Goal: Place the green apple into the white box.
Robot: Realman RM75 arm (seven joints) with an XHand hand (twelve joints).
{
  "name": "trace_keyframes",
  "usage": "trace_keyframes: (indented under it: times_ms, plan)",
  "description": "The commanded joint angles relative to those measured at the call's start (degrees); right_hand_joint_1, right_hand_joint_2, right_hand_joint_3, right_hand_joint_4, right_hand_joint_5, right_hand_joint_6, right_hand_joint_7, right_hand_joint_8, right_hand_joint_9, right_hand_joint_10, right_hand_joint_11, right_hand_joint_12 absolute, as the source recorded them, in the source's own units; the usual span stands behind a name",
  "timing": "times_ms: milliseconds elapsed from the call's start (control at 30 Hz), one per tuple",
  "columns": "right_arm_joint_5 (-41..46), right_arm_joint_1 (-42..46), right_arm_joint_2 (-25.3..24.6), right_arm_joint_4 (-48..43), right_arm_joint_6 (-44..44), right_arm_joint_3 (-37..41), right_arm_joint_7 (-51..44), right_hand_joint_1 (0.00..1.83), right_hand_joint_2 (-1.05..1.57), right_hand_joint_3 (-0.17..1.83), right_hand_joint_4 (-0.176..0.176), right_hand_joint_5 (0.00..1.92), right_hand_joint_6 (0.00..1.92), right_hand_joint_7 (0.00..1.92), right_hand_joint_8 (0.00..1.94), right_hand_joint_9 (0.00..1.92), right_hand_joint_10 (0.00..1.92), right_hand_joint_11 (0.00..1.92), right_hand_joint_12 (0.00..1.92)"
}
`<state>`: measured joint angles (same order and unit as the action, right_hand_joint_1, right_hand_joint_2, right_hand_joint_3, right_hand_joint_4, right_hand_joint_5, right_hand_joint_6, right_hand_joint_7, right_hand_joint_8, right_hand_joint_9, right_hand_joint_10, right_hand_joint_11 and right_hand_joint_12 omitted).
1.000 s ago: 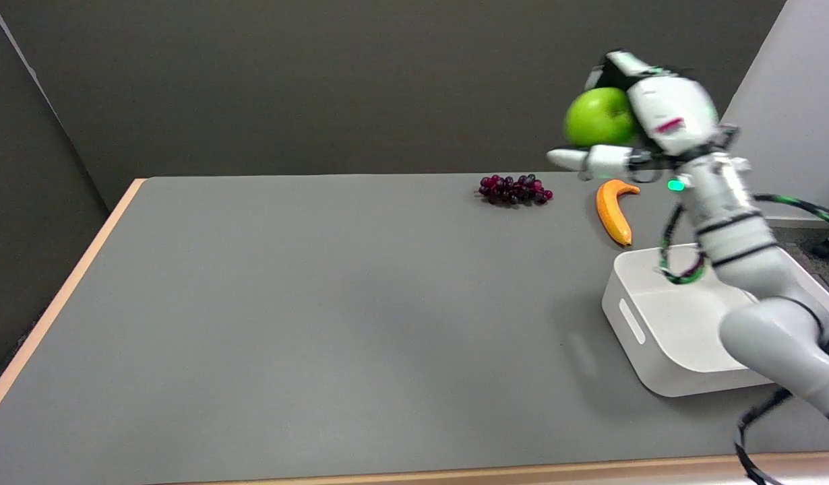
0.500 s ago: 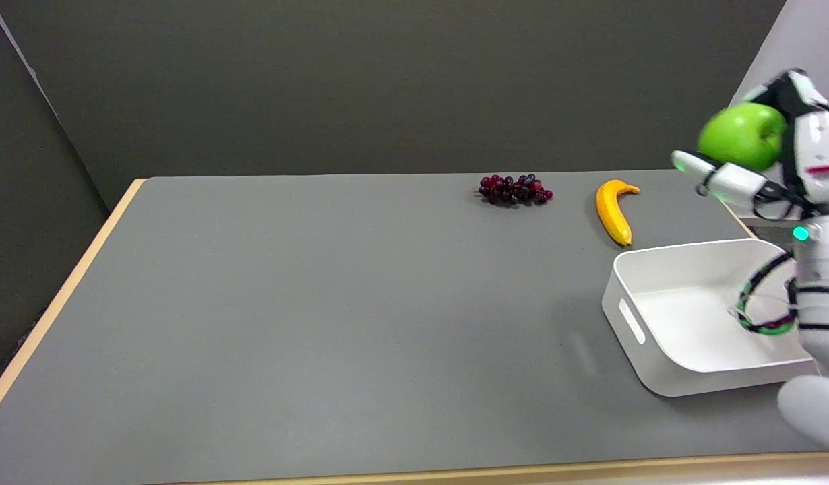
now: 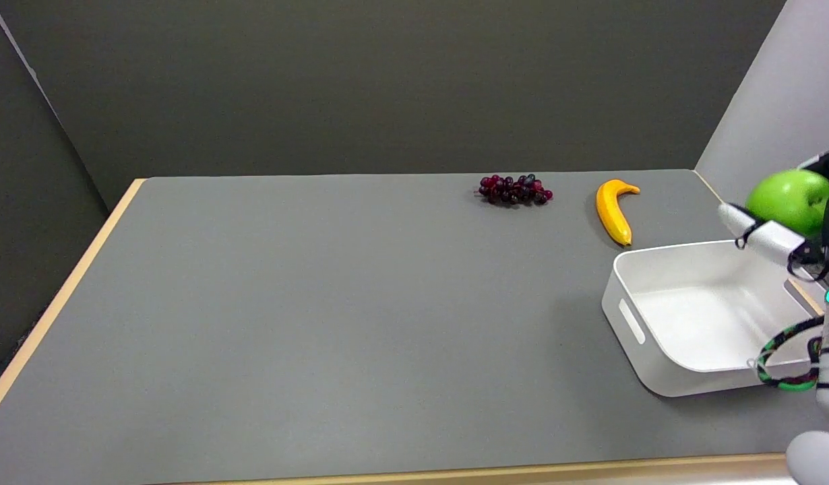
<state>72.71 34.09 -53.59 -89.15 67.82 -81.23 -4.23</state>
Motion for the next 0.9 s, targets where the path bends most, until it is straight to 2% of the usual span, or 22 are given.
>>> trace_keyframes:
  times_ms: [33,400,433,500,533,567,633,667,700,733,767,833,900]
  plan:
    - [7.6,0.7,0.0,7.7,13.4,-14.6,-4.4,1.33,0.99,0.67,-0.176,0.51,1.56,0.71,1.64,0.72,1.92,0.65,1.92]
    - [6.8,-0.9,1.9,6.6,13.4,-15.0,-4.8,1.33,0.99,0.67,-0.176,0.51,1.57,0.71,1.64,0.72,1.92,0.65,1.92]
    - [6.8,-0.9,1.9,6.6,13.5,-15.0,-4.8,1.29,1.05,0.58,-0.164,0.5,1.57,0.71,1.64,0.71,1.89,0.58,1.92]
    - [6.8,-1.0,1.9,6.6,13.6,-15.1,-4.8,1.1,1.31,0.09,-0.097,0.47,1.59,0.7,1.66,0.7,1.72,0.21,1.92]
    - [6.8,-1.0,1.9,6.6,13.9,-15.2,-4.8,1.03,0.99,0.56,-0.055,0.47,1.34,0.62,1.45,0.64,1.64,0.09,1.92]
    - [6.7,-1.0,1.9,6.6,14.2,-15.4,-4.8,0.96,0.75,0.9,-0.02,0.46,1.11,0.55,1.23,0.57,1.53,0.0,1.92]
    - [6.5,-0.9,1.9,6.6,14.7,-15.6,-4.5,0.83,0.69,0.89,0.02,0.33,0.72,0.4,0.71,0.39,1.12,0.0,1.92]
    - [6.4,-0.8,1.9,6.6,14.8,-15.7,-4.3,0.79,0.68,0.9,0.029,0.3,0.62,0.35,0.6,0.33,1.02,0.0,1.92]
    - [6.4,-0.8,1.9,6.6,14.9,-15.8,-4.3,0.75,0.67,0.9,0.036,0.27,0.54,0.31,0.51,0.27,0.93,0.0,1.92]
    - [6.4,-0.7,1.9,6.6,15.1,-15.9,-4.3,0.66,0.64,0.93,0.05,0.22,0.49,0.23,0.43,0.2,0.81,0.04,1.76]
    - [6.4,-0.7,1.9,6.6,15.3,-16.1,-4.3,0.55,0.6,0.96,0.067,0.17,0.45,0.13,0.34,0.1,0.66,0.11,1.51]
    - [6.4,-0.8,1.9,6.6,15.7,-16.4,-4.2,0.54,0.6,0.9,0.072,0.15,0.4,0.1,0.28,0.06,0.61,0.08,1.38]
    - [6.3,-0.8,1.9,6.6,15.8,-16.4,-4.0,0.45,0.56,0.92,0.081,0.1,0.41,0.06,0.16,0.01,0.47,0.04,1.19]
